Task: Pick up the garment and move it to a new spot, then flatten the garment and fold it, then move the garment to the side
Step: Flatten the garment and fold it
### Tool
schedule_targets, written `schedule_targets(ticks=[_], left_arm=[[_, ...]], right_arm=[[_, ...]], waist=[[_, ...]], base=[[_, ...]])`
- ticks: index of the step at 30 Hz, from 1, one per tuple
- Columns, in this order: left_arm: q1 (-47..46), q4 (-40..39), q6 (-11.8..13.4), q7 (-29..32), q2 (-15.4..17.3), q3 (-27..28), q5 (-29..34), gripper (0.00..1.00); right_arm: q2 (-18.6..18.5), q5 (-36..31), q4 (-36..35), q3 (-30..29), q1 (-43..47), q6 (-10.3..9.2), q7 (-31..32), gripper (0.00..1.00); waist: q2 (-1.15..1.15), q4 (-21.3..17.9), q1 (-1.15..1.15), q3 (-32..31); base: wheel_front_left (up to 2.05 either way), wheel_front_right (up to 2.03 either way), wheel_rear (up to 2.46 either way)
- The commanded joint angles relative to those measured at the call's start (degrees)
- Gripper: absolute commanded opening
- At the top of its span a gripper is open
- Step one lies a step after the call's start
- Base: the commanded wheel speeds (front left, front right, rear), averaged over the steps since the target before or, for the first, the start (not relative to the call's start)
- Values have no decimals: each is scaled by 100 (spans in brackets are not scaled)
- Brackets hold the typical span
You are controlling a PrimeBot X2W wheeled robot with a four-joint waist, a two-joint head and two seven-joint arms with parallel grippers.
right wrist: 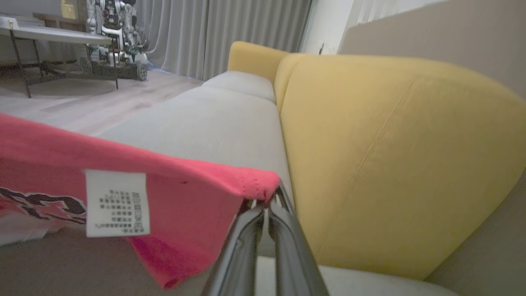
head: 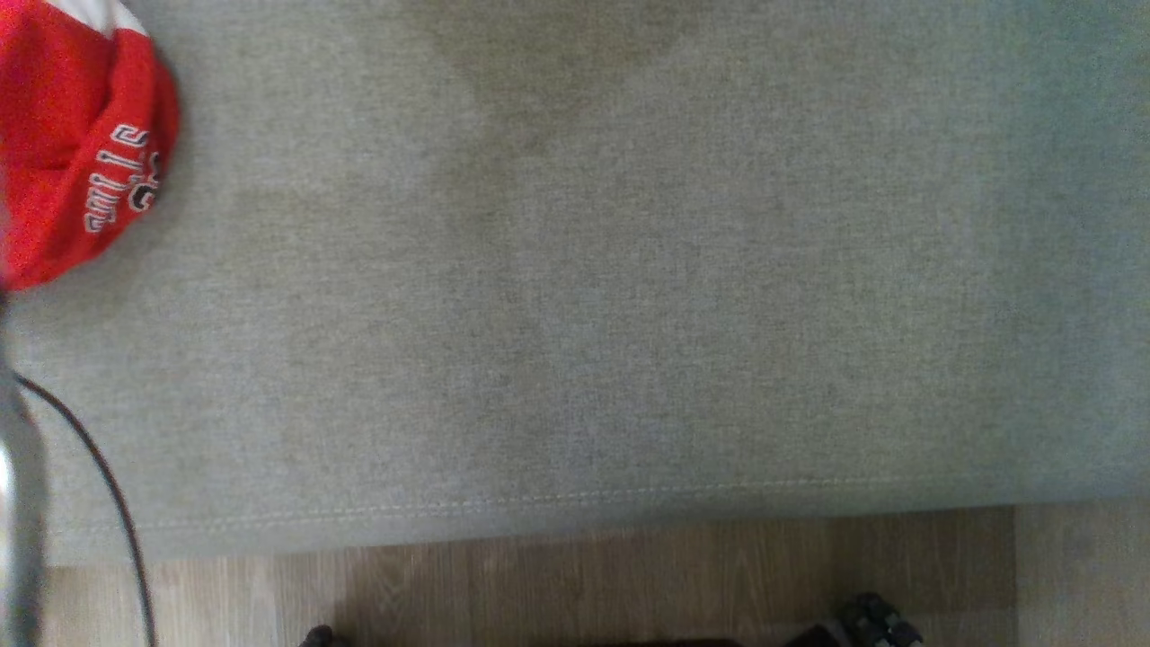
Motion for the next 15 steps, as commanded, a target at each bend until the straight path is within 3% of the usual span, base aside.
schedule_targets(ticks=[1,6,15], left_arm=[[312,-401,-22,-4,213,133,-144,0],[2015,-971,-38,-4,222,-352,-671,0],[4736,-1493,-33,-5,281,-428,-1072,0]], right_arm=[[-31,102,-134,-34,187,-2,-31,0],[-26,591,-153,143,1229,-2,-34,0],[-67,1744,-394,656,3194,-2,-35,0]], waist=[[0,57,-1,-151],[0,95,-1,-633],[0,39,-1,-1661]], base=[[0,0,0],[0,0,0],[0,0,0]])
